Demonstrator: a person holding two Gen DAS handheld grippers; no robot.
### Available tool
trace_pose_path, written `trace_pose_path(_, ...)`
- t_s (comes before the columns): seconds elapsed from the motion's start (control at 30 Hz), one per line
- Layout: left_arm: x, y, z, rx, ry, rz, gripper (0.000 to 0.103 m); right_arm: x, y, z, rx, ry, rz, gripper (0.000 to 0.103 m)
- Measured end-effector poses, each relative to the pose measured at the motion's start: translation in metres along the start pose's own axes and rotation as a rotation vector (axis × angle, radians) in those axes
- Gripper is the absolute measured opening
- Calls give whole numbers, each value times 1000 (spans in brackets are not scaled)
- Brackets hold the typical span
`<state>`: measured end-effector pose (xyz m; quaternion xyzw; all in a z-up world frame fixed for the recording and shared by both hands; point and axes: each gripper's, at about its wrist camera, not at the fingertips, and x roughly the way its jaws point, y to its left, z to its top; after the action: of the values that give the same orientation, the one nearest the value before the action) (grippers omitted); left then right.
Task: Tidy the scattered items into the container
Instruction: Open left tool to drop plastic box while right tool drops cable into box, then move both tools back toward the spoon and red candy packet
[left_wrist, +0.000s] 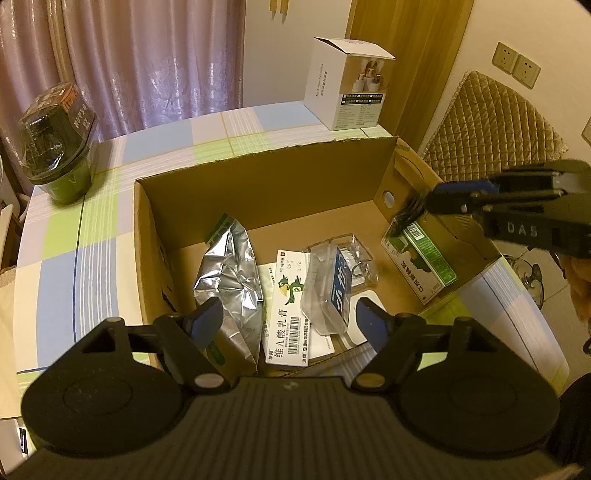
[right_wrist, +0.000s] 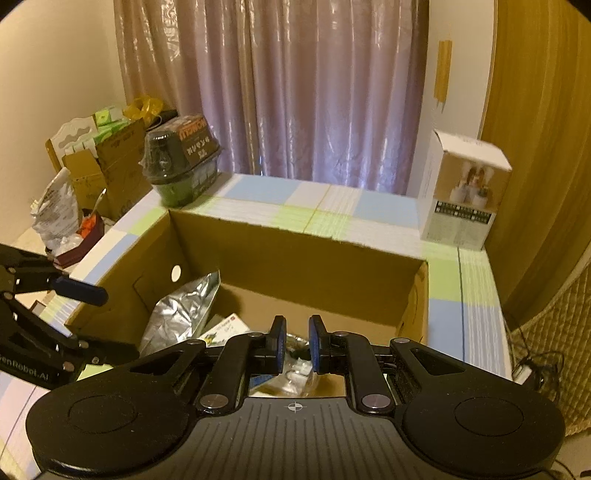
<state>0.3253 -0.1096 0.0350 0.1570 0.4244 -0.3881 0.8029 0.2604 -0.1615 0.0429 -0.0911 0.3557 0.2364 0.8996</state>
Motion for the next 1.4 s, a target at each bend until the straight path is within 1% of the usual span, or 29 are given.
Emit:
trace_pose_path(0.23, -1, 2, -6, -9, 2, -3, 75, -2, -5, -2, 15, -3, -13, 18)
trace_pose_path(0.47, -7, 2, -13, -17, -2, -5, 75, -11, -5, -13, 21, -7, -15, 19)
trace_pose_path(0.5, -8, 1, -14, -19, -3, -6, 75, -13, -6, -15, 27, -8, -14, 26)
trace_pose_path(0.53, -10, 1, -16, -20, -4, -7, 75, -16, -6, -17, 35, -14, -18, 70)
trace_pose_path(0.57, -13, 1, -18, -22, -6, -7, 75, -21, -7, -19, 45, -38, -28, 93)
trace_pose_path(0.6, -15, 1, -20, -24, -8, -7, 75, -26, -6, -21, 48, -59, -27, 93)
trace_pose_path(0.87, -38, 0, -41, -51, -21, 2, 76, -56, 1, -38, 55, -61, -38, 93)
trace_pose_path(1.13, -66, -2, -75, -71, -19, 29, 81, -86, 13, -67, 95, -35, -22, 93)
trace_pose_path(1.4, -87, -16, -110, -75, 8, 51, 87, -113, 26, -99, 146, -2, -10, 93)
